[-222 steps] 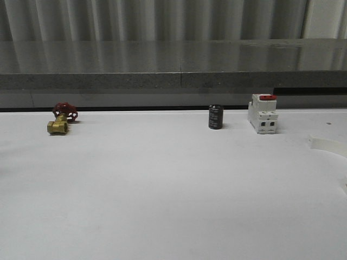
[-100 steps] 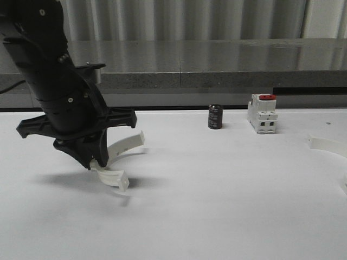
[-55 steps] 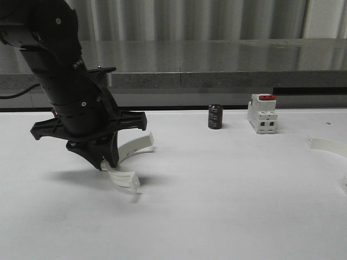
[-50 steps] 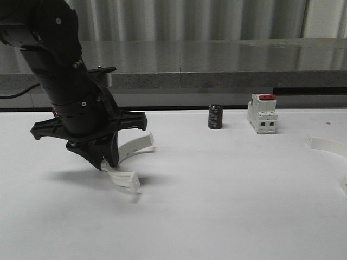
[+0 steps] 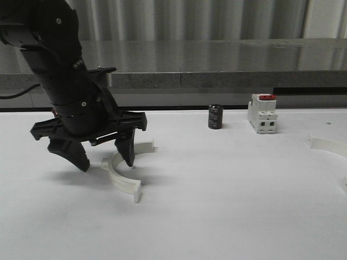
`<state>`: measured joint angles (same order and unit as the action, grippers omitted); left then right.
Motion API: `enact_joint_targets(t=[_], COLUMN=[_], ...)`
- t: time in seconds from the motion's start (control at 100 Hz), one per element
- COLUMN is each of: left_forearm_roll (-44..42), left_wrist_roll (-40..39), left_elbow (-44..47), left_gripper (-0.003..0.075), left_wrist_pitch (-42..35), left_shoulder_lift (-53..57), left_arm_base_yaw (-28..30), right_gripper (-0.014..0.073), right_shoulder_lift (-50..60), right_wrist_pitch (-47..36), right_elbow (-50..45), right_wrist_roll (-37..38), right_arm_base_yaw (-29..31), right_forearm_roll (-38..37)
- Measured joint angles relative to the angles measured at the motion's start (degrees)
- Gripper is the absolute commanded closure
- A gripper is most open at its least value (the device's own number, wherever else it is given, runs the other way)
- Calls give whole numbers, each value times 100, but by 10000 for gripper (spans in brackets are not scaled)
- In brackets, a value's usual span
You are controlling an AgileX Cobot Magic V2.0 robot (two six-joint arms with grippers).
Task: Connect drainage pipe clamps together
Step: 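Open the left gripper and lift it away from the clamp half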
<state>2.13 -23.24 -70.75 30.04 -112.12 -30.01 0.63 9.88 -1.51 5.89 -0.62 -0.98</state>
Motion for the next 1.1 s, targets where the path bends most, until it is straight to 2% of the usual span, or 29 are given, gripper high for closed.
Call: enact_joint_targets(t=[0.27, 0.51, 0.71, 0.85, 1.1], left_forearm_roll=[-4, -392, -755, -954, -1287], left_wrist_roll=[0, 0, 0, 0, 0], left_elbow=[0, 72, 525, 1091, 2248], left_gripper=[65, 65, 65, 66, 69], left_wrist_pitch=[10, 10, -11, -169, -453], left_shoulder_lift=[144, 984, 1778, 2461, 3943], left_arm_base_yaw=[0, -2, 70, 401, 1376], right_gripper=[662, 662, 662, 662, 662], right_shoulder_lift=[0, 0, 0, 0, 0], right_wrist_pitch=[0, 0, 0, 0, 0], right_elbow=[0, 0, 0, 0, 0], right_wrist_roll=[0, 0, 0, 0, 0], right_arm_base_yaw=[0, 0, 0, 0, 0], right_forearm_roll=[0, 0, 0, 0, 0])
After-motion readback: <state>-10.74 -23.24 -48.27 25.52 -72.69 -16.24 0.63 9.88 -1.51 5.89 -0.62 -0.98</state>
